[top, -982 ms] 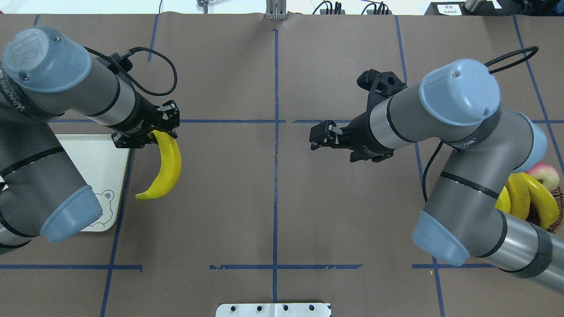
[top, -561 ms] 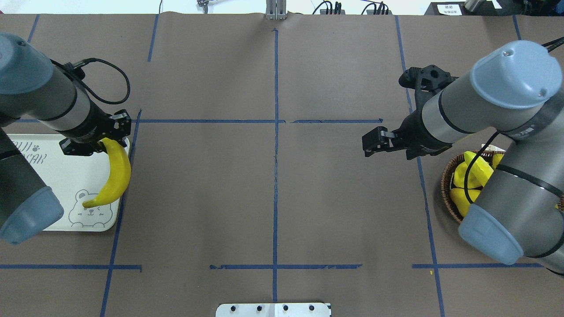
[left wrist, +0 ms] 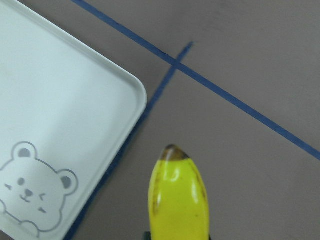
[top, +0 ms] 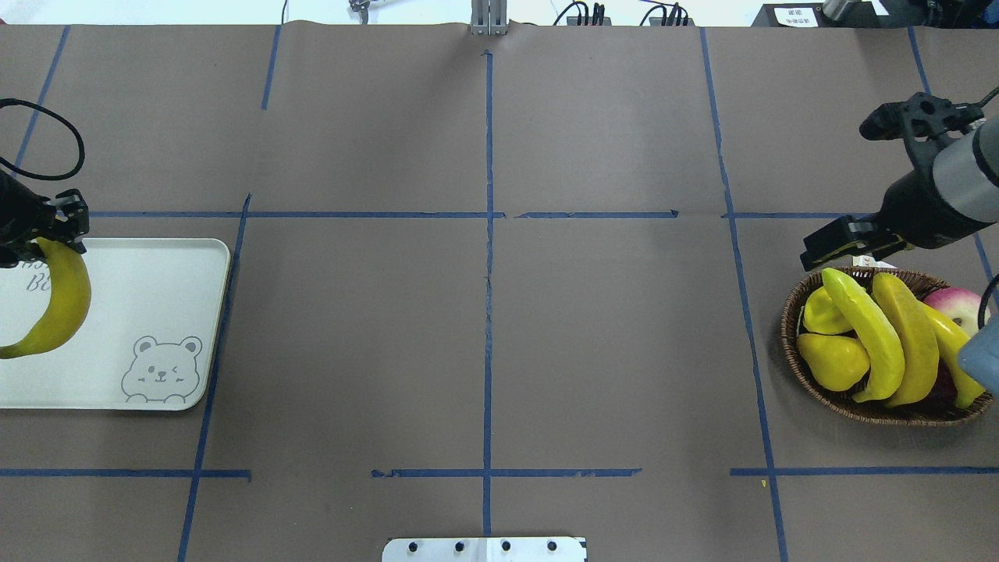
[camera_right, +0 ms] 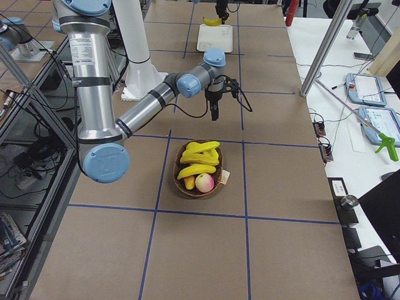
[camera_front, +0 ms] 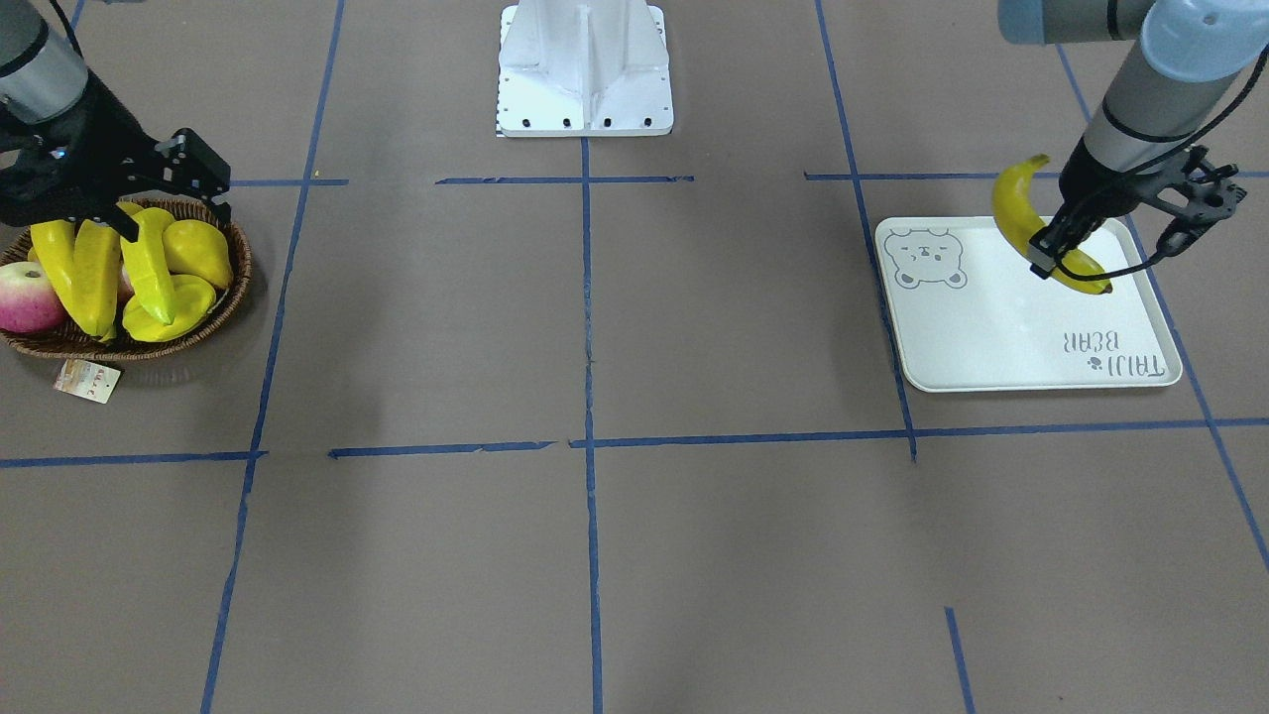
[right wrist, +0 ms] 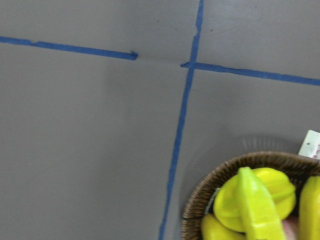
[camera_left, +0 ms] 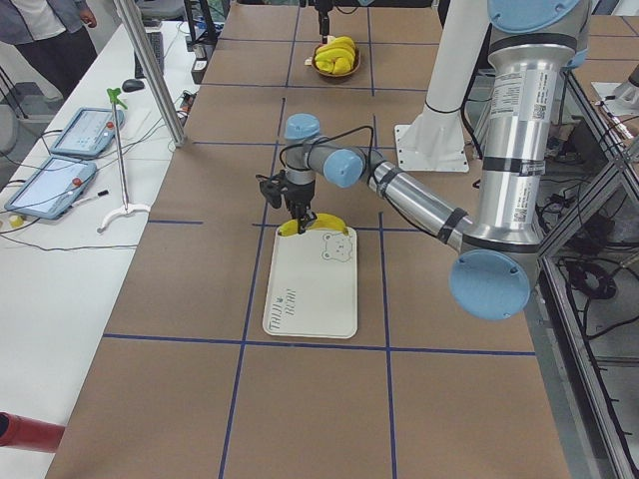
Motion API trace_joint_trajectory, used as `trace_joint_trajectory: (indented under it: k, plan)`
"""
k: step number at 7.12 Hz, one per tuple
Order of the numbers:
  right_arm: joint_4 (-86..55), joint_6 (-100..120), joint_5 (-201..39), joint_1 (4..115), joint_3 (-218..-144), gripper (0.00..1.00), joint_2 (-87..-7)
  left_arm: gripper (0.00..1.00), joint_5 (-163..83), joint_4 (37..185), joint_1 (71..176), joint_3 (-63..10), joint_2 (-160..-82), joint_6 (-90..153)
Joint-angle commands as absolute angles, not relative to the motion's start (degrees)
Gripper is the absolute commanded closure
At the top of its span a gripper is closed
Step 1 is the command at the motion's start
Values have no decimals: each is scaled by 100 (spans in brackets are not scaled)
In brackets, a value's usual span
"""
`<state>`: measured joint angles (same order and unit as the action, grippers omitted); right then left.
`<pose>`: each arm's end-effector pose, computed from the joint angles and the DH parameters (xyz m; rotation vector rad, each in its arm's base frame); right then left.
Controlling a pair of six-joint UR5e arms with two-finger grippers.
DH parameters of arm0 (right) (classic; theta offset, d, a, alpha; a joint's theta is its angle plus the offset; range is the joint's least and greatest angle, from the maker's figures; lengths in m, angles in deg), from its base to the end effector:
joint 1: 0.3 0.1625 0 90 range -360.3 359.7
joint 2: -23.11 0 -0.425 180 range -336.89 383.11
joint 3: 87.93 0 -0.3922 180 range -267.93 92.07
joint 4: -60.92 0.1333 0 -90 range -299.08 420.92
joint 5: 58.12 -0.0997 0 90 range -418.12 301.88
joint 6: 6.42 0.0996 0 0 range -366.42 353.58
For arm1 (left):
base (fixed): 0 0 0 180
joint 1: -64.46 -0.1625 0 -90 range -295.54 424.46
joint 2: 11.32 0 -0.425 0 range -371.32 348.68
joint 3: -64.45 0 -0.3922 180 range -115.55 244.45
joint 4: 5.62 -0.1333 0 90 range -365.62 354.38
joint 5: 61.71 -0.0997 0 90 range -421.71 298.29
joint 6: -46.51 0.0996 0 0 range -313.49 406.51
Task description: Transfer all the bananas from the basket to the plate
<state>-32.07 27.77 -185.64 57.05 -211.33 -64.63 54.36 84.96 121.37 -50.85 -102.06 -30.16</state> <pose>-0.1881 -0.4282 0.3712 0.1079 -0.8338 -0.1613 0.1909 -0.4570 0.4506 -0.1045 0.6411 -0.6286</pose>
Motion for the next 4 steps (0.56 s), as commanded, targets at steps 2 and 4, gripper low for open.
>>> trace_joint_trajectory:
  k: [2,4]
  plan:
    - [-3224,1138,-18723,6524,-21080,0,-7241,100,5849,10367,12824,-3808,-9658,-2253]
    - [-3216,1020,-18811,6597,-21054,0,-7339,100,5975,11438,12889,-2919,-9658,-2222]
